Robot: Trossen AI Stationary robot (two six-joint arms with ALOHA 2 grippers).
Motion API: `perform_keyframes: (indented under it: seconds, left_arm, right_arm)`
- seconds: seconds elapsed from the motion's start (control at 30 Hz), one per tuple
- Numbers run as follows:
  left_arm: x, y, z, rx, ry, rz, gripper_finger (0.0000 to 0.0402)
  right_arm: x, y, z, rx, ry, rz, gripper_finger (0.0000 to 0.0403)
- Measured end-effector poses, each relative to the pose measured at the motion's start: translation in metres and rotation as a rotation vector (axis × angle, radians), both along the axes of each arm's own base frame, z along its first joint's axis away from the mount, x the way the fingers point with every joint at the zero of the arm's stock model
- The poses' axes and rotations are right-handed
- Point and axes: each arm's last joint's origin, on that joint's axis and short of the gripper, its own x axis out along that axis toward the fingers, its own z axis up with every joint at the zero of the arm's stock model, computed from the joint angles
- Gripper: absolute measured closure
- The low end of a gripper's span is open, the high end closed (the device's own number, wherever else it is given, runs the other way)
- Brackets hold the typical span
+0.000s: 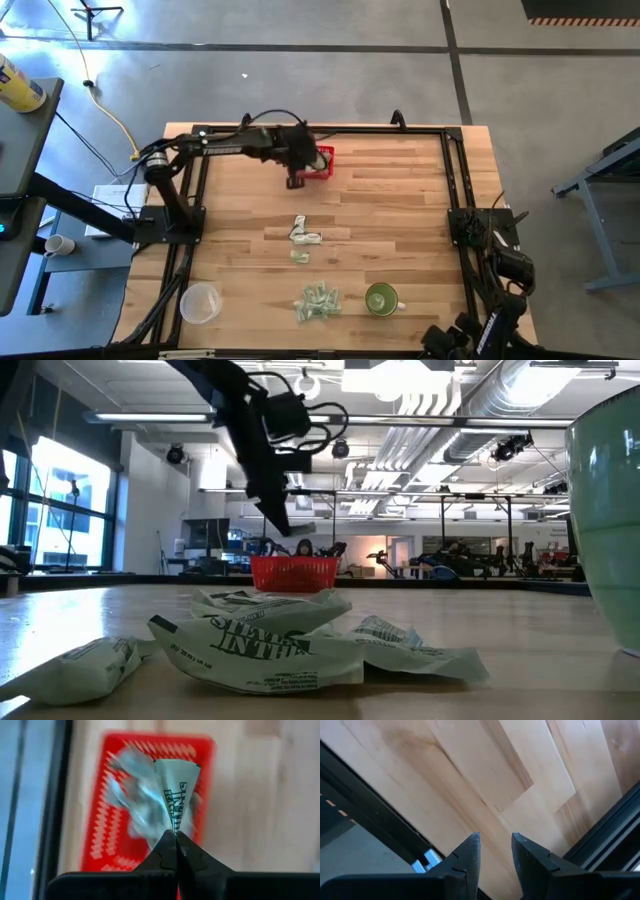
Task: Pick and place items into bin
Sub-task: Put the light green stevia packet into the red bin
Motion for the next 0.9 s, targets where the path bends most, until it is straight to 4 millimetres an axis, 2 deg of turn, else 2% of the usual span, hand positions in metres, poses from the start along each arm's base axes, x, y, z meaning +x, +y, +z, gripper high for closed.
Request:
perform_keyframes:
  seconds: [0.1,0.23,0.33,0.43,0.53,0.63,0.77,0.83,0.9]
  left_arm:
    - [0.000,0.015,-0.007,-0.014,-0.020,0.060,0.0350]
    - [0.000,0.017,-0.015,-0.032,0.011,0.087,0.0286]
    - [0.004,0.003,-0.014,-0.044,0.021,0.100,0.0237]
    - [0.001,-0.021,-0.007,-0.119,0.041,0.133,0.0194]
    - [-0.001,-0.057,0.007,-0.341,0.005,0.136,0.0168]
    - [0.008,-0.112,0.021,-0.528,-0.055,0.034,0.0160]
    - [0.011,-0.198,0.024,-0.475,-0.068,-0.183,0.0168]
    - [0.013,-0.233,0.017,-0.431,-0.082,-0.263,0.0174]
    - [0.012,-0.260,0.005,-0.404,-0.066,-0.309,0.0179]
  right_arm:
    - [0.005,-0.001,0.000,0.011,-0.002,-0.010,0.0300]
    - [0.008,0.001,-0.001,0.043,0.001,-0.019,0.0300]
    - [0.007,0.003,-0.002,0.069,0.017,-0.024,0.0300]
    - [0.003,0.005,-0.002,0.076,0.017,-0.014,0.0300]
    - [-0.001,0.007,-0.002,0.073,0.013,-0.001,0.0300]
    - [-0.006,0.008,-0.002,0.064,0.002,0.018,0.0300]
    - [-0.012,0.010,-0.002,0.047,-0.024,0.061,0.0300]
    - [-0.015,0.010,-0.001,0.036,-0.029,0.081,0.0300]
    - [-0.016,0.010,-0.001,0.026,-0.037,0.102,0.0300]
